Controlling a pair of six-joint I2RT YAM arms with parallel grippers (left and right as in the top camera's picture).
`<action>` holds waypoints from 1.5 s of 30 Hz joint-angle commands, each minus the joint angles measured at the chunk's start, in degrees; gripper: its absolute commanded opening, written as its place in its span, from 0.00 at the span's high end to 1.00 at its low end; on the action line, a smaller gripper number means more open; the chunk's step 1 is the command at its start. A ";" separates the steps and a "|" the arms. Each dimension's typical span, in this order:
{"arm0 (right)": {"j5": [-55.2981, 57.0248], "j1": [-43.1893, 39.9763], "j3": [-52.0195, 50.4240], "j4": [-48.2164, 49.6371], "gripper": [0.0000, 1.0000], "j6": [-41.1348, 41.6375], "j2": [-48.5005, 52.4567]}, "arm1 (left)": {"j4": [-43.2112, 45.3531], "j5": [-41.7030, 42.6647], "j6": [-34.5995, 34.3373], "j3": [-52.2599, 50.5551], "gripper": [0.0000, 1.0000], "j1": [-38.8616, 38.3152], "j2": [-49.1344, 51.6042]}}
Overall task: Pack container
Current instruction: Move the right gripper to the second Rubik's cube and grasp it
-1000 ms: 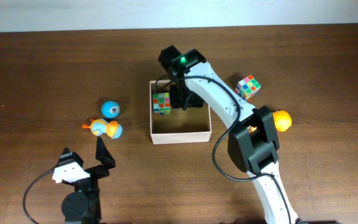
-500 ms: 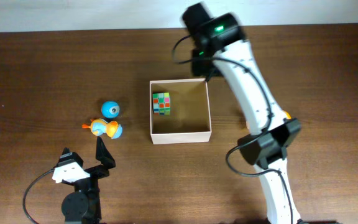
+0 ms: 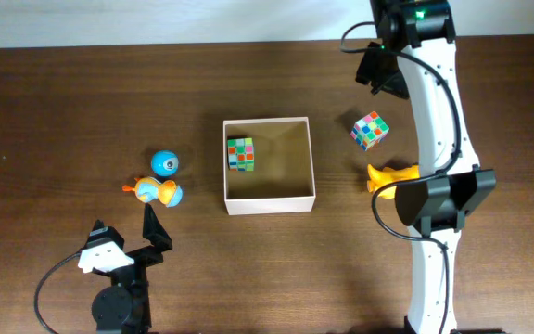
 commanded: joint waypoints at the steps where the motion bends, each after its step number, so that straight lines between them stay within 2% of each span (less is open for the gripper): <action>1: -1.84 0.02 -4.33 1.92 0.43 2.97 -0.57 | 0.13 -0.39 0.90 -0.39 0.01 0.28 -0.44; 8: -2.91 -0.92 -16.35 8.74 0.42 5.68 -0.57 | 0.13 -0.39 0.87 -0.39 0.01 0.28 -0.44; 14: -5.73 -2.43 -26.36 14.71 0.36 7.02 -0.57 | 0.13 -0.39 0.87 -0.39 0.01 0.28 -0.44; 21: -8.07 -3.74 -34.05 20.37 0.34 8.55 -0.57 | 0.13 -0.39 0.87 -0.39 0.01 0.28 -0.44; 33: -8.85 -4.37 -37.07 25.18 0.34 9.75 -0.57 | 0.13 -0.39 0.87 -0.39 0.01 0.28 -0.44; 45: -6.14 -4.37 -37.94 26.75 0.33 3.21 -0.55 | 0.13 -0.39 0.87 -0.39 0.01 0.28 -0.44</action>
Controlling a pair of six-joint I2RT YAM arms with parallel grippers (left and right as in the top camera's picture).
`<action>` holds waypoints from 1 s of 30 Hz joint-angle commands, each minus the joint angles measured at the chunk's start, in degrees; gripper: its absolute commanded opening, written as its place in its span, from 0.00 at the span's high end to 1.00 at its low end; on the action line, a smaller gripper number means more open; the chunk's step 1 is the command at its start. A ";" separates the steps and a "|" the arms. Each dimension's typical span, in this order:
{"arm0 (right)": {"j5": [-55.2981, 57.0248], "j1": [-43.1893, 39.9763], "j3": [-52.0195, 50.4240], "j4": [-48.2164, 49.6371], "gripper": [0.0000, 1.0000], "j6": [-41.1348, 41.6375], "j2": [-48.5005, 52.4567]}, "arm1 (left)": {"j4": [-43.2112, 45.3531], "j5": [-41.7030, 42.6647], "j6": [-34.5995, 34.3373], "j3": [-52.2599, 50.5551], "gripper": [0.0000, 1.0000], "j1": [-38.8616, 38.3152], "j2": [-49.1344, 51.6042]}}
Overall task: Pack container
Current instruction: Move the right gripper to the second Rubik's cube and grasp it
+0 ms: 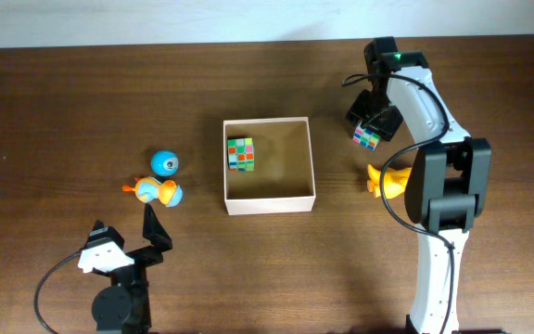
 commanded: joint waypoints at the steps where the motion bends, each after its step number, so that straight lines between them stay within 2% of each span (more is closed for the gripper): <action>1: 2.05 -0.42 -1.62 0.66 0.33 -2.93 -0.11 | 0.13 -0.39 0.87 -0.39 0.01 0.28 -0.46; 8: 2.12 -0.42 -4.48 2.05 0.35 -3.50 -0.11 | 0.13 -0.39 0.87 -0.39 0.01 0.28 -0.46; 12: 2.21 -0.42 -4.48 2.49 0.47 -4.20 -0.11 | 0.13 -0.39 0.87 -0.39 0.01 0.28 -0.46; 14: 2.29 -0.42 -4.48 2.62 0.50 -4.31 -0.11 | 0.13 -0.39 0.87 -0.39 0.01 0.28 -0.46; 30: 2.25 -0.42 -2.23 2.69 0.51 -11.63 -0.37 | 0.13 -0.39 0.87 -0.39 0.01 0.28 -0.46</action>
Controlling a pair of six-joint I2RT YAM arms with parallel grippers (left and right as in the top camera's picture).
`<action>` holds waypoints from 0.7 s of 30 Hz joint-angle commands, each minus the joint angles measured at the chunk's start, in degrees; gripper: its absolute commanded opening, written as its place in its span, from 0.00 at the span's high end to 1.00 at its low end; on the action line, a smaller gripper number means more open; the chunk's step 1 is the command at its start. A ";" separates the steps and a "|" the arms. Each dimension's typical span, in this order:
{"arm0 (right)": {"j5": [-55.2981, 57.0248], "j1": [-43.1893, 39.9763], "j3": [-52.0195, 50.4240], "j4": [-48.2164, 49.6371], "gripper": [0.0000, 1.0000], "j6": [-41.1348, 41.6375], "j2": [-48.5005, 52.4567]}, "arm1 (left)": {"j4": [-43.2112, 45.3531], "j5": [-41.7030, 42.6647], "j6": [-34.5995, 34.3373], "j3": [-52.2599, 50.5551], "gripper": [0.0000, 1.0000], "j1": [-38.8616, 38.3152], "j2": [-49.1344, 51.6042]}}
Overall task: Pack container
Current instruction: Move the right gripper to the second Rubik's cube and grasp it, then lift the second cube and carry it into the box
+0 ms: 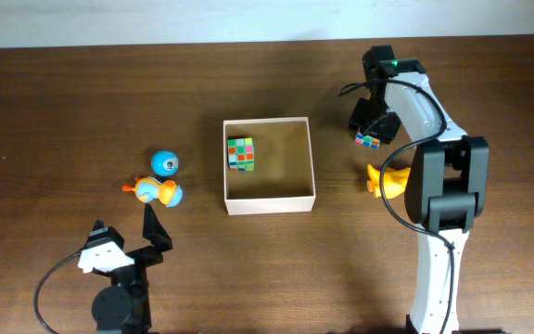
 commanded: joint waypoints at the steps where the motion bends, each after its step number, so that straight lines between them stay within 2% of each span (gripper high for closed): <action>1: 1.07 -0.42 2.56 -0.52 0.51 -4.07 -0.46 | 0.13 -0.39 0.90 -0.39 0.01 0.28 -0.44; 10: 0.07 -0.39 15.45 -8.46 0.50 -13.90 -0.48 | 0.13 -0.39 0.90 -0.39 0.01 0.28 -0.44; 16: -8.50 -0.24 25.62 -14.93 0.50 -17.64 -0.48 | 0.13 -0.39 0.90 -0.39 0.01 0.28 -0.44; 21: -19.85 0.26 32.04 -19.65 0.50 -22.01 -0.48 | 0.13 -0.39 0.90 -0.39 0.01 0.28 -0.44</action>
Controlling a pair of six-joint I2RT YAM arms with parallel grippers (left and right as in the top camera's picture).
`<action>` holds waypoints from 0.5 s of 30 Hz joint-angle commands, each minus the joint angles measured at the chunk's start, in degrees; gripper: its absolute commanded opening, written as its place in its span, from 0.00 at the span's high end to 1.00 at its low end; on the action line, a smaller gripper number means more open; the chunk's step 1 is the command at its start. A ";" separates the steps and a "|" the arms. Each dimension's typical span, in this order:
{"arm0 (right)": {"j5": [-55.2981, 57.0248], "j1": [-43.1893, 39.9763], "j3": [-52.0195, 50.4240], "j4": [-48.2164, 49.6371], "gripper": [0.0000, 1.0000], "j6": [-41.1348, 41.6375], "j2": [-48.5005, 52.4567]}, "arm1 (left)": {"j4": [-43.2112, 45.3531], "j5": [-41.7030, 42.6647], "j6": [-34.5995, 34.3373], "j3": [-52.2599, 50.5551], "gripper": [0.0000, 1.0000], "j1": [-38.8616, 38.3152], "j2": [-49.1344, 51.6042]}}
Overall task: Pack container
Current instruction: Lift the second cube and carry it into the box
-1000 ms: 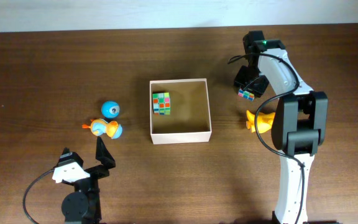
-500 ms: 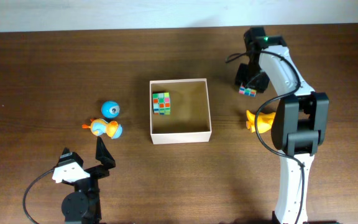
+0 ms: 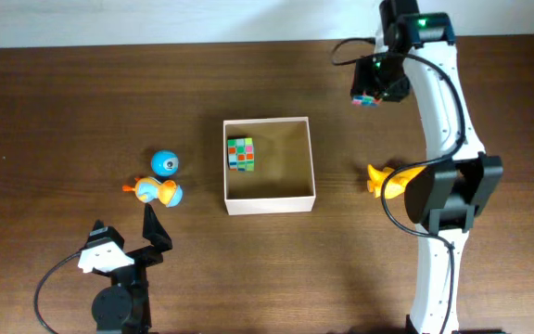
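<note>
An open white box [image 3: 269, 199] stands mid-table with one colourful puzzle cube [image 3: 240, 154] inside at its left wall. My right gripper [image 3: 372, 94] is up beyond the box's far right corner, shut on a second colourful cube [image 3: 367, 98] that hangs clear of the table. A yellow duck [image 3: 389, 178] lies right of the box, partly under the right arm. A blue ball [image 3: 164, 163] and an orange-and-blue duck [image 3: 158, 192] lie left of the box. My left gripper [image 3: 153, 223] rests near the front left, jaws open, holding nothing.
The right arm [image 3: 443, 121] runs from the front edge up the table's right side. A pale wall borders the table's far edge [image 3: 156, 42].
My right gripper, then low on the second cube beside the box, now holds that cube raised and farther back. The table spot where the cube lay is bare. The left arm is unchanged.
At first the second cube lay on the table right of the box with my right gripper well behind it. Then the gripper stood over the cube, then closed down on it. Now the cube is held up off the table.
</note>
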 commanded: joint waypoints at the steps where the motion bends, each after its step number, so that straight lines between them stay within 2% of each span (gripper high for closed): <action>1: -12.59 0.83 5.33 -3.32 0.50 -5.97 -0.55 | 0.13 -0.42 0.87 -0.39 0.01 0.28 -0.46; 8: -24.35 5.27 6.97 -8.31 0.50 -14.88 -0.63 | 0.13 -0.42 0.87 -0.39 0.01 0.28 -0.46; 15: -24.44 12.31 6.97 -10.69 0.50 -17.55 -0.63 | 0.13 -0.42 0.87 -0.39 0.01 0.28 -0.46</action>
